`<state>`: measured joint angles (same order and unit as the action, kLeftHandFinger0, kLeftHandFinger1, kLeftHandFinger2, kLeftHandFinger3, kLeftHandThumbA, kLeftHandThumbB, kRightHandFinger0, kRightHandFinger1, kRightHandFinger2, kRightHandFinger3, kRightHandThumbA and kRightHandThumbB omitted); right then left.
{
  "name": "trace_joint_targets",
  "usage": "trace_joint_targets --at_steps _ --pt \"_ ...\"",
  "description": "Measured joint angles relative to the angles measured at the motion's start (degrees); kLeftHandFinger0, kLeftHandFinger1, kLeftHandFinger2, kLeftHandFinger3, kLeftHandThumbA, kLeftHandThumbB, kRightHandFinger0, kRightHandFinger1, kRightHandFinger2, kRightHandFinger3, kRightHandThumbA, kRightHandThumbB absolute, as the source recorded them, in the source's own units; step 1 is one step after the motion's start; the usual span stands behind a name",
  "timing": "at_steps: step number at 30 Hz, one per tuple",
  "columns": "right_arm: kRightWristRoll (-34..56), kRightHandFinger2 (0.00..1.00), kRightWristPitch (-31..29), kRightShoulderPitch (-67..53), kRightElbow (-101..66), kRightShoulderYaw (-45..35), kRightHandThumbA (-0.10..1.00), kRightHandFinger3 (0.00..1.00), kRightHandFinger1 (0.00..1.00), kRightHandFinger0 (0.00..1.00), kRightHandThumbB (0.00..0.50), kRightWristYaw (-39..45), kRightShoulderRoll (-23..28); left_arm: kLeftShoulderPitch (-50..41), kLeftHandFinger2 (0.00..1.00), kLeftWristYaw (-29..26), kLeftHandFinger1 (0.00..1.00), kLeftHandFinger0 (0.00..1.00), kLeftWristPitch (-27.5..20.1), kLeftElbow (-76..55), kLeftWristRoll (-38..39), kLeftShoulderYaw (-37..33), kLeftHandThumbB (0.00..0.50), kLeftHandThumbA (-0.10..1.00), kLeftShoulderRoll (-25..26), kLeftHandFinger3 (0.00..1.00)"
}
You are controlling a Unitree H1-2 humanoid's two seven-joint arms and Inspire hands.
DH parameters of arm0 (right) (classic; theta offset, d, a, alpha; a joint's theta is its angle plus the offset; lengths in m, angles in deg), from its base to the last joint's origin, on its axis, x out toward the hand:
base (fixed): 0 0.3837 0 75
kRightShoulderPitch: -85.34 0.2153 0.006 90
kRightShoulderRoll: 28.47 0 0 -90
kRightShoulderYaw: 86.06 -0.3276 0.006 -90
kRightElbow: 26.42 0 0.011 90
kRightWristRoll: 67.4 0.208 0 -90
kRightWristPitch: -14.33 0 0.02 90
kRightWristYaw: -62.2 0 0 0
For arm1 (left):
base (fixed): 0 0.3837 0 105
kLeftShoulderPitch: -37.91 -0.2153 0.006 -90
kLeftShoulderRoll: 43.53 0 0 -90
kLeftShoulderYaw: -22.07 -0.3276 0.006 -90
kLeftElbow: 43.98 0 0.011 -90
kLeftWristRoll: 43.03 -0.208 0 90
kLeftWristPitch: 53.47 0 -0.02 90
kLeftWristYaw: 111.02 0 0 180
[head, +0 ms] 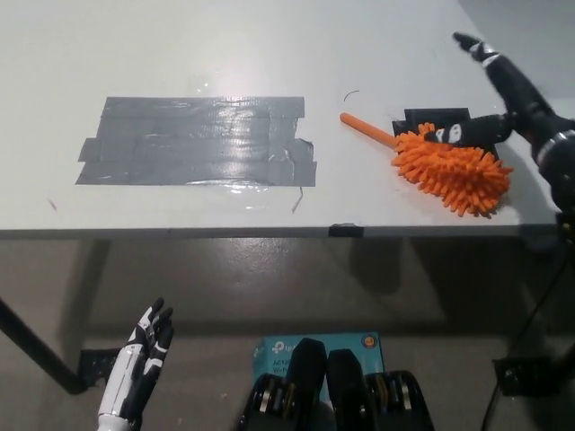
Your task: An orange duster is kept infront of the robot in the middle of the table and the robot extends its right arm to grab the duster, picks it up and hands it to a person
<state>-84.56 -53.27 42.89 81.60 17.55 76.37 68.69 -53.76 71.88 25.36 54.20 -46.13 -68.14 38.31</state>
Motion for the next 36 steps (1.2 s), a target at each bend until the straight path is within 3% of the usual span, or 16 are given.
trace_joint_targets --at_steps 11,13,19,22,24,25,26,27,29,30,31,32,33,34,36 --pt "-1.2 1.00 1.4 7.2 23.2 4.9 1.00 1.00 1.00 1.00 0.403 2.5 -4.0 0.5 1.00 0.1 1.00 1.00 0.3 -0.1 -0.1 0.0 0.221 0.86 0.1 1.00" --pt "-1.3 1.00 1.3 8.2 26.0 5.9 1.00 1.00 1.00 1.00 0.367 2.9 -4.2 0.6 1.00 0.1 1.00 1.00 0.3 -0.1 -0.1 0.0 0.221 0.85 0.1 1.00" --pt "-1.4 1.00 0.7 9.5 29.6 7.0 1.00 1.00 1.00 1.00 0.363 3.8 -4.3 0.7 1.00 0.2 1.00 1.00 0.4 -0.1 -0.2 0.0 0.226 0.85 0.1 1.00" --pt "-1.5 1.00 0.2 10.3 31.3 7.0 1.00 1.00 1.00 1.00 0.394 3.8 -4.5 0.7 1.00 0.2 1.00 1.00 0.4 -0.1 -0.2 0.0 0.218 0.84 0.1 1.00" --pt "-1.6 1.00 -0.3 10.9 32.5 7.4 1.00 1.00 1.00 1.00 0.377 4.0 -4.5 0.7 1.00 0.2 1.00 1.00 0.4 -0.1 -0.2 0.0 0.219 0.85 0.1 1.00" --pt "-1.8 1.00 -0.7 11.4 33.7 7.9 0.90 1.00 1.00 1.00 0.343 4.2 -4.5 0.7 1.00 0.2 1.00 1.00 0.4 -0.1 -0.2 0.0 0.221 0.85 0.1 1.00" --pt "-1.9 1.00 -0.8 11.6 34.1 8.1 0.78 1.00 1.00 1.00 0.267 4.4 -4.5 0.7 1.00 0.2 1.00 1.00 0.4 -0.1 -0.2 0.0 0.222 0.85 0.1 1.00" --pt "-2.0 1.00 -1.2 12.1 35.0 8.7 0.74 1.00 1.00 1.00 0.270 4.9 -4.5 0.8 1.00 0.2 1.00 1.00 0.4 -0.1 -0.2 0.0 0.224 0.85 0.1 1.00" --pt "-2.1 1.00 -1.9 12.9 36.7 9.5 0.35 1.00 1.00 1.00 0.308 6.2 -4.5 0.8 1.00 0.2 1.00 1.00 0.4 -0.1 -0.2 0.0 0.230 0.86 0.1 1.00" --pt "-2.2 0.98 -2.5 13.5 37.9 10.3 0.07 1.00 0.97 0.98 0.264 6.7 -4.5 0.8 1.00 0.2 1.00 1.00 0.4 -0.1 -0.2 0.0 0.221 0.87 0.1 1.00" --pt "-2.7 0.82 -3.2 14.7 39.7 11.6 -0.02 0.93 0.79 0.76 0.230 7.7 -4.5 0.9 1.00 0.2 1.00 1.00 0.4 -0.1 -0.2 0.0 0.219 0.87 0.1 1.00" --pt "-3.0 0.54 -3.5 15.3 40.6 12.4 -0.08 1.00 0.41 0.34 0.161 8.2 -4.5 0.9 1.00 0.3 1.00 1.00 0.4 -0.1 -0.2 0.0 0.213 0.87 0.1 1.00" --pt "-3.4 0.43 -3.8 15.8 41.4 13.1 -0.10 1.00 0.21 0.07 0.108 8.5 -4.5 0.9 1.00 0.3 1.00 1.00 0.4 -0.1 -0.2 0.0 0.213 0.88 0.1 1.00" --pt "-4.0 0.32 -4.1 16.3 41.8 14.3 -0.10 1.00 0.08 0.00 0.110 8.6 -4.4 0.9 1.00 0.3 1.00 1.00 0.4 -0.1 -0.2 0.0 0.214 0.89 0.1 1.00" --pt "-5.5 0.37 -4.5 16.8 41.7 16.6 -0.10 1.00 0.15 0.00 0.111 8.6 -4.3 0.9 1.00 0.4 1.00 1.00 0.4 -0.1 -0.2 0.0 0.216 0.89 0.2 1.00"
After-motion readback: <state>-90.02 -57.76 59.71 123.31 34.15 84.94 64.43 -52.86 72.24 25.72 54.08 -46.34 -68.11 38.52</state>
